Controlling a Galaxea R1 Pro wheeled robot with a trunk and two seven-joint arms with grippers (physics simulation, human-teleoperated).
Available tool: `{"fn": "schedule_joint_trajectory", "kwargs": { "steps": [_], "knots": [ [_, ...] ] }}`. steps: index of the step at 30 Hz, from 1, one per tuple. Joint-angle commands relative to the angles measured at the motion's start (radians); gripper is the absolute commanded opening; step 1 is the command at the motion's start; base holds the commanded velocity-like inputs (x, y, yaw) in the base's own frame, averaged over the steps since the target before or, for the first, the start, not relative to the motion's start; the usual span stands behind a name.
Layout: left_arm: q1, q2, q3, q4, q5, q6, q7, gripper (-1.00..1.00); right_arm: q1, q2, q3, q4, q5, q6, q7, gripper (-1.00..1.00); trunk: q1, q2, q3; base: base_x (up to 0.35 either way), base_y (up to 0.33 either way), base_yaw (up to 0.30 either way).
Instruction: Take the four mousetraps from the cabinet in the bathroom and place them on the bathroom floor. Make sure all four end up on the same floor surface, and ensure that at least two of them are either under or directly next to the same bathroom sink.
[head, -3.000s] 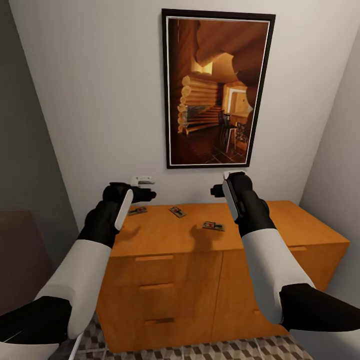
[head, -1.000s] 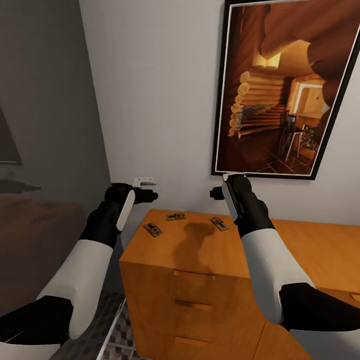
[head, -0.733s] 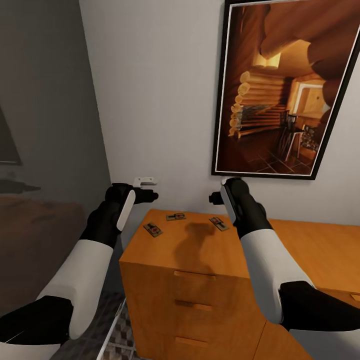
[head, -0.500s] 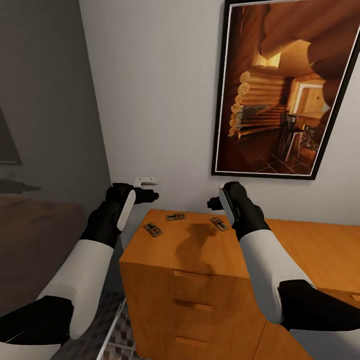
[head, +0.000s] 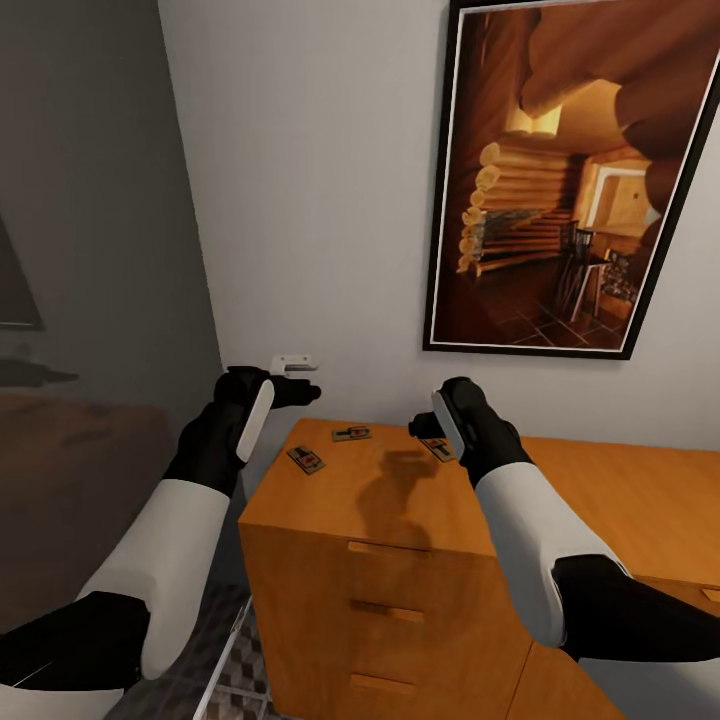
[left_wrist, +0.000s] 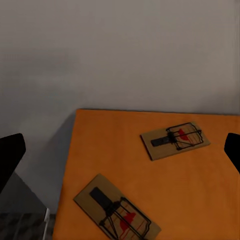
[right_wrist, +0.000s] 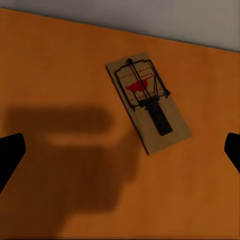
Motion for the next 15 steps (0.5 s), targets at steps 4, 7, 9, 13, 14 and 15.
{"fn": "schedule_joint_trajectory", "kwargs": {
  "steps": [4, 7, 9, 13, 14, 15],
  "knots": [
    [-0.001, -0.001, -0.001, -0.001, 0.010, 0.004, 0.007, 1.00, -0.001, 0.000, 0.000, 0.013, -0.002, 0.004, 0.000, 1.00, 0.000, -0.001, -0.001, 0.000, 0.000, 0.000],
    [-0.001, -0.001, 0.000, -0.001, 0.010, 0.004, 0.007, 1.00, -0.001, 0.000, 0.000, 0.018, -0.003, 0.004, -0.001, 1.00, 0.000, -0.001, -0.001, 0.000, 0.000, 0.000],
    [-0.001, -0.001, 0.000, -0.001, 0.010, 0.004, 0.007, 1.00, -0.001, 0.000, 0.001, 0.020, -0.003, 0.004, -0.001, 1.00, 0.000, -0.001, -0.001, 0.000, 0.000, 0.000],
    [-0.001, -0.001, 0.000, 0.000, 0.011, 0.004, 0.007, 1.00, -0.001, 0.000, 0.000, 0.023, -0.004, 0.004, -0.001, 1.00, 0.000, -0.001, -0.001, 0.000, 0.000, 0.000],
    [-0.001, -0.001, 0.000, 0.000, 0.011, 0.004, 0.007, 1.00, -0.001, 0.000, 0.000, 0.024, -0.004, 0.004, -0.001, 1.00, 0.000, -0.001, -0.001, 0.000, 0.000, 0.000],
    [-0.001, -0.001, -0.001, 0.001, 0.011, 0.004, 0.007, 1.00, -0.001, 0.000, 0.000, 0.027, -0.004, 0.004, -0.001, 1.00, 0.000, -0.001, -0.001, 0.000, 0.000, 0.000]
  ]
}}
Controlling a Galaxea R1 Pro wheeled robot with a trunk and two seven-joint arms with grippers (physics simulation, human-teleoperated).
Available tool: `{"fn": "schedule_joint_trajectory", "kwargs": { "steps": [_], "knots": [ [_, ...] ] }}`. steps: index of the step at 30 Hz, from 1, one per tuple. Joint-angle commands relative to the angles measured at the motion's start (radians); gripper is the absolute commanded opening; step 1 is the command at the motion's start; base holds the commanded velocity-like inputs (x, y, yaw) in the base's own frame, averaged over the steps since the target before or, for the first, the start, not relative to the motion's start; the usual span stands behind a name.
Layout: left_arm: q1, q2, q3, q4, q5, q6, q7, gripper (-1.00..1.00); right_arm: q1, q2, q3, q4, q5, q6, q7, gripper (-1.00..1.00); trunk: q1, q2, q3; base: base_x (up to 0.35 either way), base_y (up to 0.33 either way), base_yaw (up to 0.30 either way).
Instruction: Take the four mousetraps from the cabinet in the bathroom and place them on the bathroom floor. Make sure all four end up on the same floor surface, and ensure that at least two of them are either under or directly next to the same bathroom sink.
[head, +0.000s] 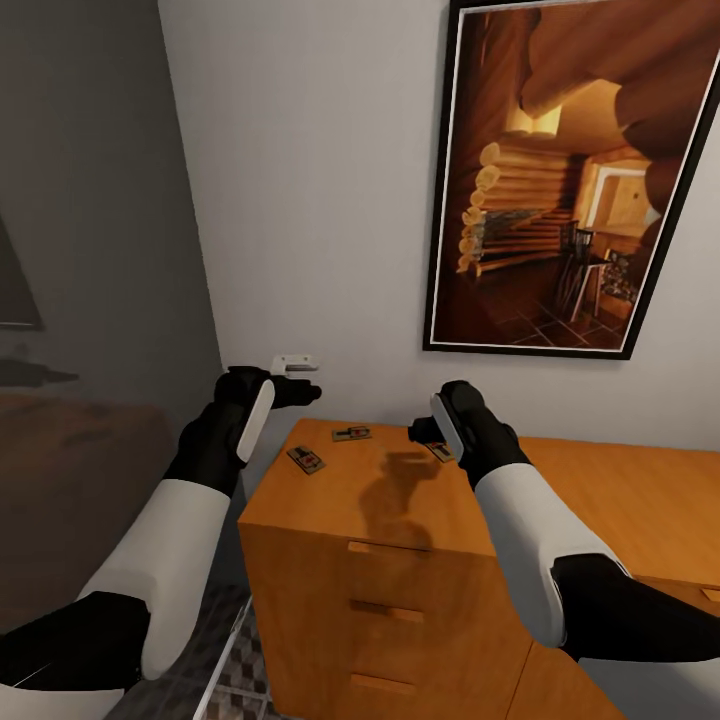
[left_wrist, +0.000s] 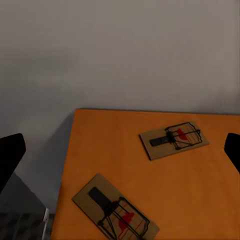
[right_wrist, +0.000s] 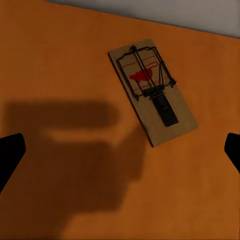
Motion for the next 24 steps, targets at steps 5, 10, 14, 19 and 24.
{"fn": "schedule_joint_trajectory", "kwargs": {
  "steps": [5, 10, 14, 19, 24],
  "knots": [
    [-0.001, 0.000, -0.002, 0.008, 0.010, 0.004, 0.008, 1.00, -0.001, 0.000, -0.001, 0.032, 0.002, 0.004, -0.001, 1.00, 0.000, -0.001, -0.001, 0.000, 0.000, 0.000],
    [-0.001, -0.008, -0.008, 0.022, 0.008, 0.003, 0.008, 1.00, -0.001, 0.000, 0.000, 0.079, 0.006, 0.004, -0.001, 1.00, 0.000, -0.001, -0.001, 0.000, 0.000, 0.000],
    [-0.001, -0.015, -0.011, 0.027, 0.008, 0.003, 0.008, 1.00, -0.001, 0.000, -0.001, 0.092, 0.007, 0.004, -0.001, 1.00, 0.000, -0.001, -0.001, 0.000, 0.000, 0.000],
    [-0.001, -0.023, -0.014, 0.030, 0.007, 0.004, 0.008, 1.00, -0.001, 0.000, -0.001, 0.100, 0.009, 0.004, -0.001, 1.00, 0.000, -0.001, -0.001, 0.006, 0.000, 0.000],
    [-0.001, -0.026, -0.015, 0.031, 0.006, 0.004, 0.008, 1.00, -0.001, 0.000, -0.001, 0.102, 0.009, 0.004, 0.001, 1.00, 0.000, -0.001, -0.001, 0.068, 0.000, 0.000]
  ]
}}
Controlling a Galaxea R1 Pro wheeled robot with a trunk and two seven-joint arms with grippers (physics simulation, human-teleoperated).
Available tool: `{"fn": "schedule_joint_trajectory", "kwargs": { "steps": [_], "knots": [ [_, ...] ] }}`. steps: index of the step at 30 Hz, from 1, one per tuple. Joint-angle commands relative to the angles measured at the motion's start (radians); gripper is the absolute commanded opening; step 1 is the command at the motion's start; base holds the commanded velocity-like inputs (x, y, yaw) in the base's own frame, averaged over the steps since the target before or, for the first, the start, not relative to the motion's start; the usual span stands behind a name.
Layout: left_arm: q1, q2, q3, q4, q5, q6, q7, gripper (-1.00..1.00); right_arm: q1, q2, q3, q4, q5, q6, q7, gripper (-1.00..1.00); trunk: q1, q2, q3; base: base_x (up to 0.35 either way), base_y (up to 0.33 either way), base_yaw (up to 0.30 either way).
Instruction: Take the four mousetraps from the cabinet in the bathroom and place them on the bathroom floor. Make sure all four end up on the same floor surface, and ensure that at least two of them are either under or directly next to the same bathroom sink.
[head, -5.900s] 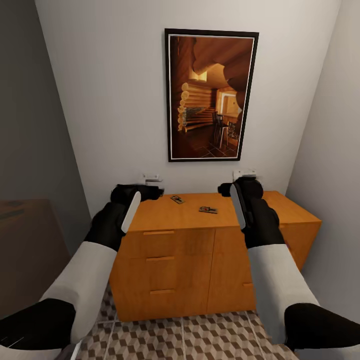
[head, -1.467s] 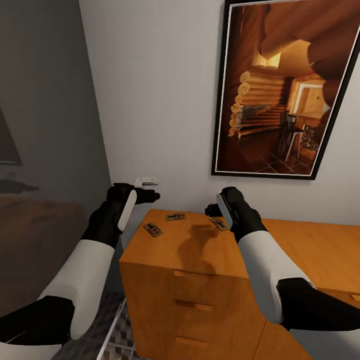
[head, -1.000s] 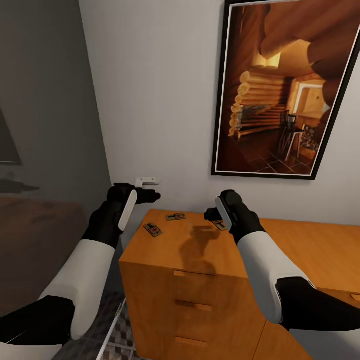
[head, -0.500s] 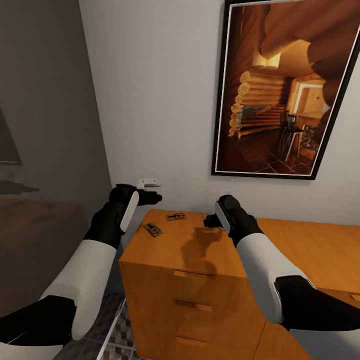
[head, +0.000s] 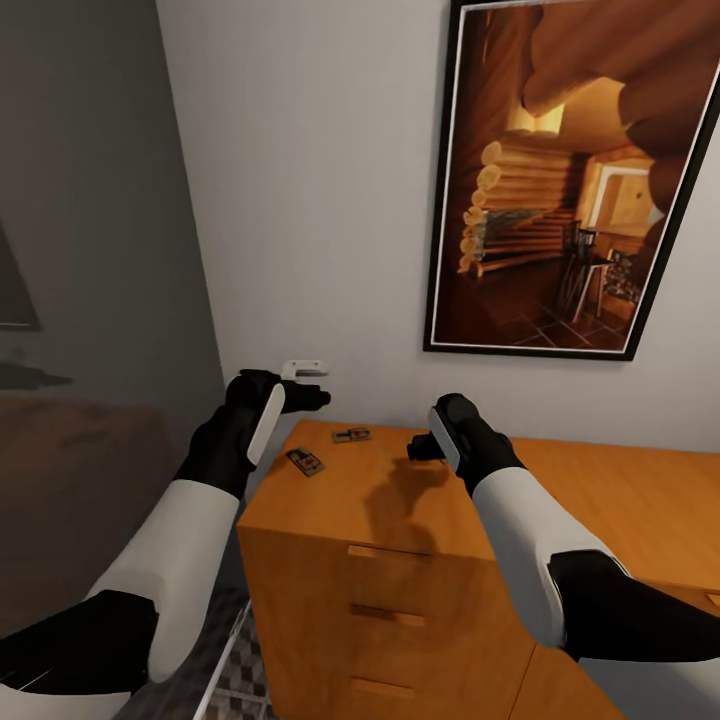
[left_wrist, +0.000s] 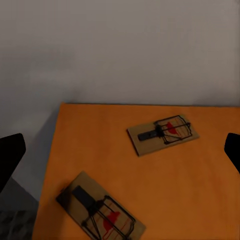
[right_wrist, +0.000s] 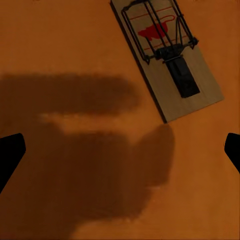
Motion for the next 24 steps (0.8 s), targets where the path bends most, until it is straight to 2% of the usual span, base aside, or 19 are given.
{"fn": "schedule_joint_trajectory", "kwargs": {
  "steps": [1, 12, 24],
  "knots": [
    [-0.001, 0.000, -0.001, -0.001, 0.009, 0.004, 0.008, 1.00, -0.001, 0.000, -0.001, -0.001, 0.002, 0.004, 0.000, 1.00, 0.000, -0.001, -0.001, 0.097, 0.000, 0.000],
    [-0.001, 0.000, -0.001, 0.000, 0.009, 0.002, 0.008, 1.00, -0.001, 0.000, -0.002, -0.004, 0.002, 0.004, 0.001, 1.00, 0.000, -0.001, -0.001, 0.087, 0.000, 0.000],
    [-0.001, -0.001, -0.001, 0.000, 0.010, -0.001, 0.007, 1.00, -0.001, 0.000, -0.003, -0.067, 0.001, 0.004, 0.003, 1.00, 0.000, -0.001, -0.001, 0.017, 0.000, 0.000]
  ]
}}
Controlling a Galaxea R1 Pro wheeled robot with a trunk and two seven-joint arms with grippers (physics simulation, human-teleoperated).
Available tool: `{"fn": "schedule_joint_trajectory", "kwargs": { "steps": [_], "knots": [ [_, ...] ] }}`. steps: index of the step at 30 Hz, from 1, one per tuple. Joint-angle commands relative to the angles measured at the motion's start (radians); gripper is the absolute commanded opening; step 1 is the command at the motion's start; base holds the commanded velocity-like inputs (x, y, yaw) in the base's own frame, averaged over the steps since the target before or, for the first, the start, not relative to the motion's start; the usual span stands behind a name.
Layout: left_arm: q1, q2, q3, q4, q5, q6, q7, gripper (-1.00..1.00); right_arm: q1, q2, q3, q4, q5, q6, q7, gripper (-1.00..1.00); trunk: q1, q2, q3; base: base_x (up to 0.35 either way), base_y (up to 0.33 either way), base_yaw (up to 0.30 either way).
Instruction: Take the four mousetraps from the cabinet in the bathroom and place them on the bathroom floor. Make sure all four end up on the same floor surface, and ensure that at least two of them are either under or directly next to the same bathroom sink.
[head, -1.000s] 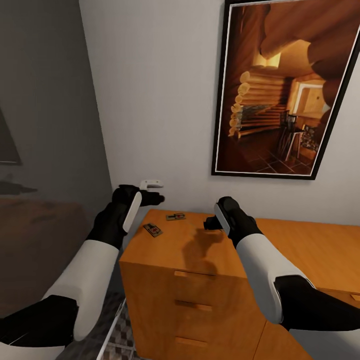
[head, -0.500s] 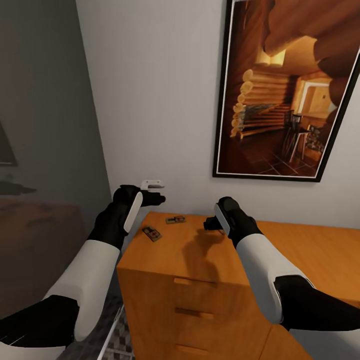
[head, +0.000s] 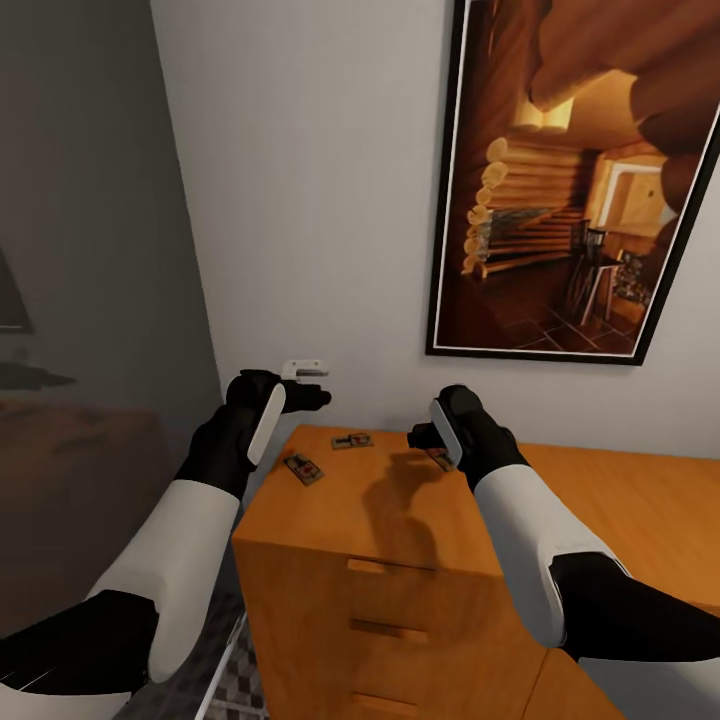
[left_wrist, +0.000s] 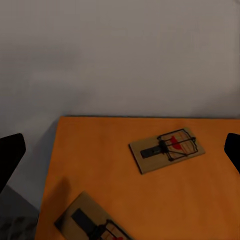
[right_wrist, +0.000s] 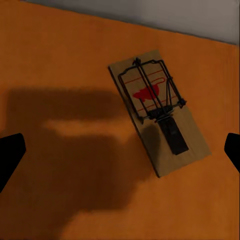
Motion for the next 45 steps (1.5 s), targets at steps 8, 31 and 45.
{"fn": "schedule_joint_trajectory", "kwargs": {
  "steps": [8, 31, 45],
  "knots": [
    [-0.001, 0.000, -0.001, -0.001, 0.011, 0.004, 0.007, 1.00, 0.000, 0.000, -0.001, -0.017, 0.001, 0.004, 0.000, 1.00, 0.000, -0.001, -0.001, 0.066, 0.000, 0.000],
    [-0.001, 0.000, -0.001, 0.001, 0.013, 0.003, 0.007, 1.00, 0.000, -0.020, -0.001, -0.016, -0.003, 0.004, 0.047, 1.00, 0.000, -0.001, -0.001, 0.020, -0.010, 0.000],
    [-0.001, 0.000, -0.001, 0.005, 0.012, 0.003, 0.006, 1.00, 0.000, -0.028, 0.000, -0.016, -0.003, 0.004, 0.065, 1.00, 0.000, -0.001, -0.001, 0.051, -0.050, 0.000]
  ]
}}
